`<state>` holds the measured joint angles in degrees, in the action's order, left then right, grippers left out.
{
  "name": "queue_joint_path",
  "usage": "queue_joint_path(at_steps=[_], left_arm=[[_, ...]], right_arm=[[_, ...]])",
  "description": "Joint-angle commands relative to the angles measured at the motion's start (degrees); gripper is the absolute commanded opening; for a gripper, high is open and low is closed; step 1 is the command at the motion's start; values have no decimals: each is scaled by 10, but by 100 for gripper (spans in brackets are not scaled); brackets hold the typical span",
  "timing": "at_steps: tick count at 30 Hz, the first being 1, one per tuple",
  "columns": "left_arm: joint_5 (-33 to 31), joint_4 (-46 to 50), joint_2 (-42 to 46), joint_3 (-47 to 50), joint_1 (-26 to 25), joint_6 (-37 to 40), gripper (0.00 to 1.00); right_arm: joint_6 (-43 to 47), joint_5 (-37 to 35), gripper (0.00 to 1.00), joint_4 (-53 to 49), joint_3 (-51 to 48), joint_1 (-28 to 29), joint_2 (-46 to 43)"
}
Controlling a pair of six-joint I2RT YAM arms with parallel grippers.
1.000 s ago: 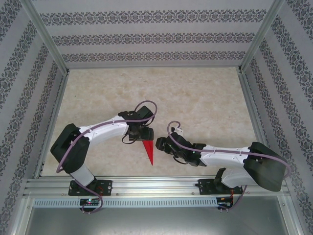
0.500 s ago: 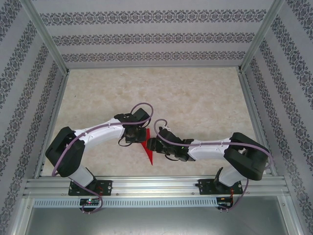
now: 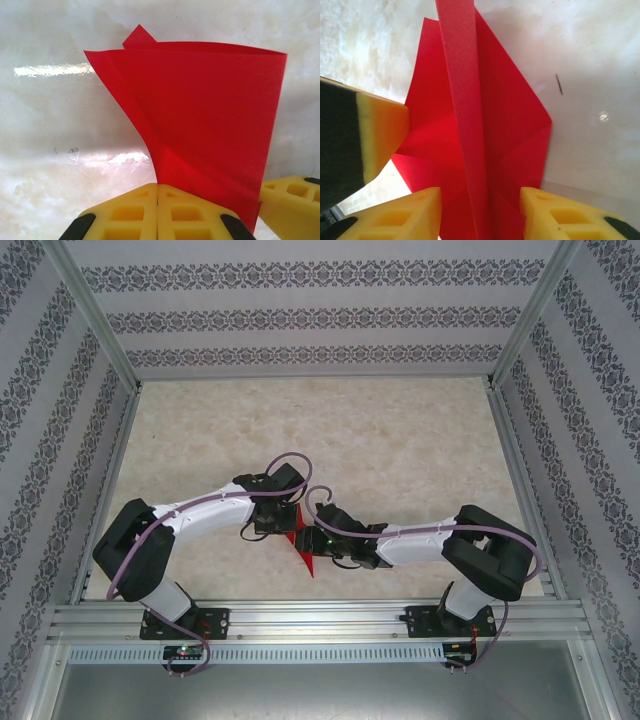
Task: Fold a paper plane with a square sheet of paper (pick it up from the middle)
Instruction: Move a paper plane to the center of the table.
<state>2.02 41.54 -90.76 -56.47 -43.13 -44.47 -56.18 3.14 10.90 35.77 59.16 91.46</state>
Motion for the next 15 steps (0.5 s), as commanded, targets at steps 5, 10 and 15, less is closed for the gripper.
queue_joint_path(at_steps=[5,10,15], left_arm=[[-8,-14,10,-3,6,6,7],[-7,-12,10,-2,6,8,7],[-6,-13,10,-1,6,10,7]], right_arm=[[27,18,41,-2,28,7,27],[28,20,49,0,23,10,29],[37,26,45,-4,22,11,27]])
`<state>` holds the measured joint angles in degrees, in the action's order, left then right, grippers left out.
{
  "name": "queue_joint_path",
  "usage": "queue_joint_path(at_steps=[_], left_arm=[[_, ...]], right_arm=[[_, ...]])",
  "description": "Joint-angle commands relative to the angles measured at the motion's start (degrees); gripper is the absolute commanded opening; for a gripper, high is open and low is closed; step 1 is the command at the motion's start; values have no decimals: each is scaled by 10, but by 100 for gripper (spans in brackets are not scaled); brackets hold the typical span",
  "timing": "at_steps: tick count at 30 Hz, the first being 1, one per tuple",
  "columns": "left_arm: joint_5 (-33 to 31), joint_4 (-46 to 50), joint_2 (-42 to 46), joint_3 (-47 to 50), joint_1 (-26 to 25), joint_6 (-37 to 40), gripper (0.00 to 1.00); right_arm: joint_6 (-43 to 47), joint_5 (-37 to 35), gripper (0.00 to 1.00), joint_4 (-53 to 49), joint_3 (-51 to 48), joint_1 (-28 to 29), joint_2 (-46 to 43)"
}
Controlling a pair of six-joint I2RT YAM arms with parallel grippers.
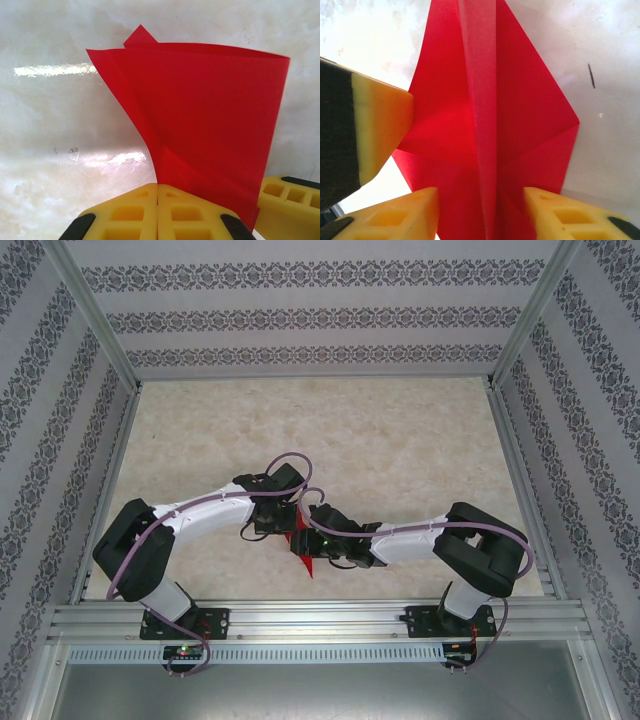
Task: Fold a paper plane with a square sheet of paper (pick it up from the middle)
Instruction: Move a paper plane to the center of the table.
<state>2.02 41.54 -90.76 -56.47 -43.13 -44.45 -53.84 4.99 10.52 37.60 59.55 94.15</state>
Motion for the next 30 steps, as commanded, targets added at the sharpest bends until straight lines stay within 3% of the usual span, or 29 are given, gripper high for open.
queue_joint_path(at_steps=[1,14,22,27,30], left_arm=[[-7,-13,10,-1,6,9,8],[-10,-14,18,4,7,9,8],[-5,-26,38,6,7,7,12],[-9,-37,89,7,7,3,27],[-34,-28,131,4,7,-1,46]], right_arm=[[15,4,41,-9,6,7,2],[38,-6,28,-39,12,14,-4],[52,-31,9,-78,39,20,-12],[64,-101,5,-204,88,20,-45],[56,-190,4,-343,142,17,-56]])
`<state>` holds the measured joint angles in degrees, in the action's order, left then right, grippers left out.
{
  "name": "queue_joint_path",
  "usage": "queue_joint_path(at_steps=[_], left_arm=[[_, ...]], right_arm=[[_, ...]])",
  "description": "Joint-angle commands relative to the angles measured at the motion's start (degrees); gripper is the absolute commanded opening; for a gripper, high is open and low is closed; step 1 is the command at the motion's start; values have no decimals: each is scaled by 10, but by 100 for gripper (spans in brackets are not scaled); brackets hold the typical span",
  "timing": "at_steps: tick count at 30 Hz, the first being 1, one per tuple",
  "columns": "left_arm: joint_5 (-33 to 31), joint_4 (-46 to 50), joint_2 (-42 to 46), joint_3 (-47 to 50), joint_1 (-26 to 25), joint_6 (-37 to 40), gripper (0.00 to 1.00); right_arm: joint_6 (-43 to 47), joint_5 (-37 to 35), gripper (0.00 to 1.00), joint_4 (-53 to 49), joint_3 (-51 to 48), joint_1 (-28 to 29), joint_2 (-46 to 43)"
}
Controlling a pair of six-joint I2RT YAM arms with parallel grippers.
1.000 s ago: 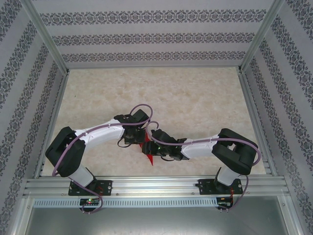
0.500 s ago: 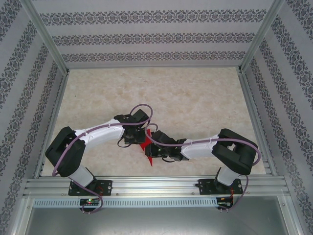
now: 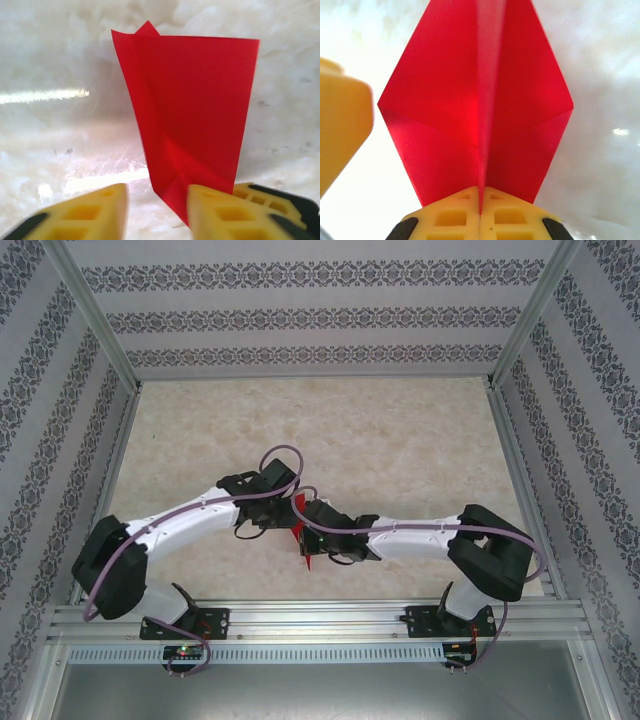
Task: Fold a paper plane with a square sheet of paper (pick it up from the middle)
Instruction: Move a paper plane to the center of the table.
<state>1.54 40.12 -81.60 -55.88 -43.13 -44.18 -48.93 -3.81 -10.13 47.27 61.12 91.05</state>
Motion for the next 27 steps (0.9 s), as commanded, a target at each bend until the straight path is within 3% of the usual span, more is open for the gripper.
queue_joint_path(at_steps=[1,4,9,18,27], left_arm=[[-43,-9,55,-2,7,-5,49],[-91,5,94,6,8,-14,54],[-130,25,135,28,16,-30,55],[-135,34,174,54,40,-32,55],[-119,30,177,66,61,-24,55]], right_arm=[[2,-125,4,-179,63,-4,-25],[0,-153,4,-254,103,-29,-17],[10,-151,7,-278,151,-49,18],[6,-154,10,-354,264,-54,156],[8,-123,17,-321,258,-57,199]])
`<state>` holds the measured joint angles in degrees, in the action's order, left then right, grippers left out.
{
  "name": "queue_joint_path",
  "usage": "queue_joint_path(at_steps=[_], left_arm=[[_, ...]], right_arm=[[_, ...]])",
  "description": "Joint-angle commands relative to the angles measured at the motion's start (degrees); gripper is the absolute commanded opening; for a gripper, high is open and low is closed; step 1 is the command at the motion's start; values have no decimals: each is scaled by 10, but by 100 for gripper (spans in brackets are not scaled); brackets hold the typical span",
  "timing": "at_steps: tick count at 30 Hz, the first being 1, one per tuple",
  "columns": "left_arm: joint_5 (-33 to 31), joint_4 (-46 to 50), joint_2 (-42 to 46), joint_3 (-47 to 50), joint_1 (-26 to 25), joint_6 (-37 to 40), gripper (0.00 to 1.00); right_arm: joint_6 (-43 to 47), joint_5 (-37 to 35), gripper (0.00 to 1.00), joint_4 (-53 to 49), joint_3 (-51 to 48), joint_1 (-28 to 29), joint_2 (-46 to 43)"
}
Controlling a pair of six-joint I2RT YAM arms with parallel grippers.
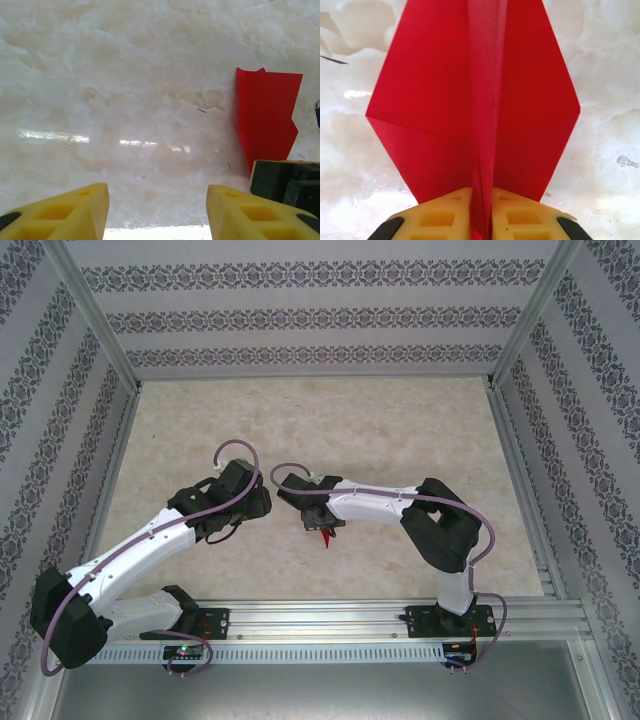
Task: Fold a paper plane with a square sheet of paper (pick it up from the middle)
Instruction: Move a paper plane to the center of the table.
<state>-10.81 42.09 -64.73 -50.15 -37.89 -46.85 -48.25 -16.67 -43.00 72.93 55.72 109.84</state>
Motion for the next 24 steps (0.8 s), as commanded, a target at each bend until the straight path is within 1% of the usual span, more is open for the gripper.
queue_joint_path(at_steps=[1,7,11,16,22,24], left_arm=[[7,8,8,10,10,2,54],[17,4,0,12,15,7,55],[20,3,0,16,16,8,55],[20,3,2,18,17,5,55],[25,0,0,17,17,5,55],[25,1,0,16,17,7,55]], right_arm=[[2,6,18,11,-1,-3,12],[-8,19,22,35,-27,-6,25],[-21,37,30,54,-51,-8,40],[-42,62,32,99,-80,-8,55],[-25,59,33,97,-61,-17,53],[-18,58,35,98,-54,-24,48]])
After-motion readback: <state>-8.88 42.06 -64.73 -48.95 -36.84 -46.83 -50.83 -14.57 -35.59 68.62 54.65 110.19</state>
